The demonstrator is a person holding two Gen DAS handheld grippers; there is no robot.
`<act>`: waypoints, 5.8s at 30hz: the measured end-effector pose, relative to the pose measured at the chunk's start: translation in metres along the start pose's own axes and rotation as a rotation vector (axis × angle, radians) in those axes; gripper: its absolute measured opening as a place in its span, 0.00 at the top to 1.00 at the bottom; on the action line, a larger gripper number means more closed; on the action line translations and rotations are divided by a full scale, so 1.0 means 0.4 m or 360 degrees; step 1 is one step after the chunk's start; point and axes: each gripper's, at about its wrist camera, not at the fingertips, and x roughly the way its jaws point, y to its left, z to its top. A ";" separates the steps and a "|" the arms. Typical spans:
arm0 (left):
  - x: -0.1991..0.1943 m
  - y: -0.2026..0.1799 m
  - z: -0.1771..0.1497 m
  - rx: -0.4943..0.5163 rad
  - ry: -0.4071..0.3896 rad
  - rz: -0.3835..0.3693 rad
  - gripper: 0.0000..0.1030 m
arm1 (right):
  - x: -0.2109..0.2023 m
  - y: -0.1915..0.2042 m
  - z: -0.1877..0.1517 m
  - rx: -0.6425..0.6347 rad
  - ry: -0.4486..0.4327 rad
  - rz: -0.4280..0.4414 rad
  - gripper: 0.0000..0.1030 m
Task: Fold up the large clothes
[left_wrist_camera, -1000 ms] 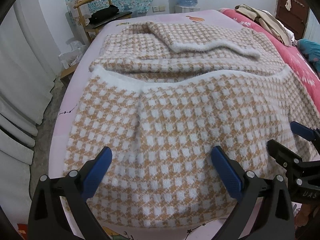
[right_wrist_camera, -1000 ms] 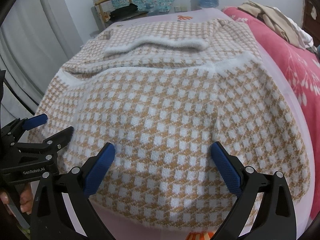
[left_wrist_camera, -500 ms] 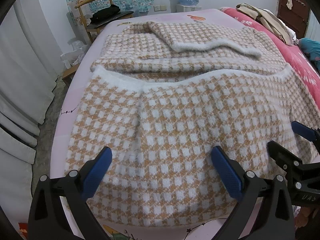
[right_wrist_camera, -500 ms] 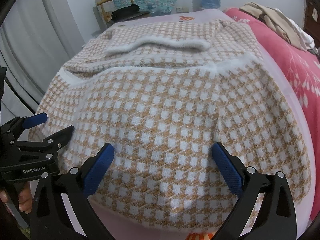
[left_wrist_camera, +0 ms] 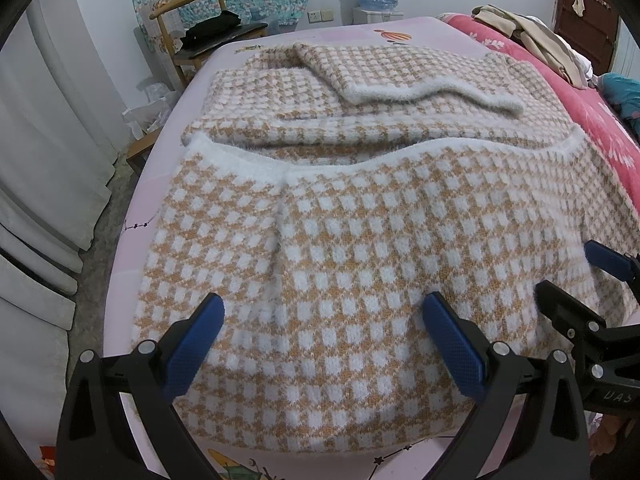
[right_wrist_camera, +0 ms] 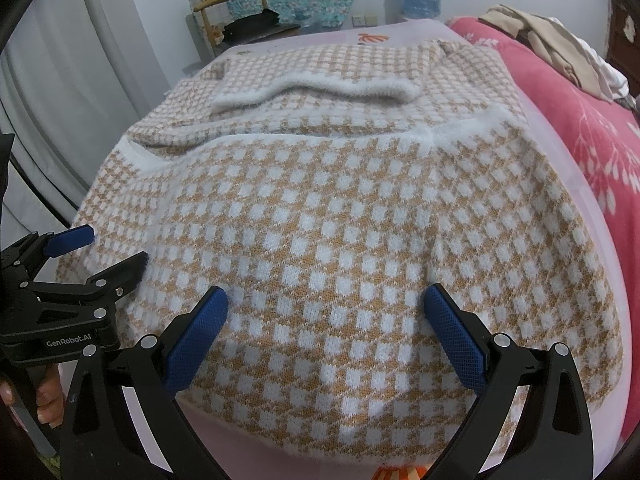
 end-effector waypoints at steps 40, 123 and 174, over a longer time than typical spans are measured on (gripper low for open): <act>0.051 0.273 0.097 -0.0104 -0.0202 -0.0470 0.73 | 0.004 0.009 0.001 0.0010 -0.0001 -0.0004 0.08; 0.351 0.374 0.665 -0.0274 -0.0135 -0.0430 0.87 | 0.235 -0.416 0.634 0.0338 -0.0115 0.0064 0.94; -0.238 0.057 0.044 -0.0116 -0.0456 0.0028 0.05 | -0.279 0.052 0.018 0.0061 -0.0379 -0.0269 0.08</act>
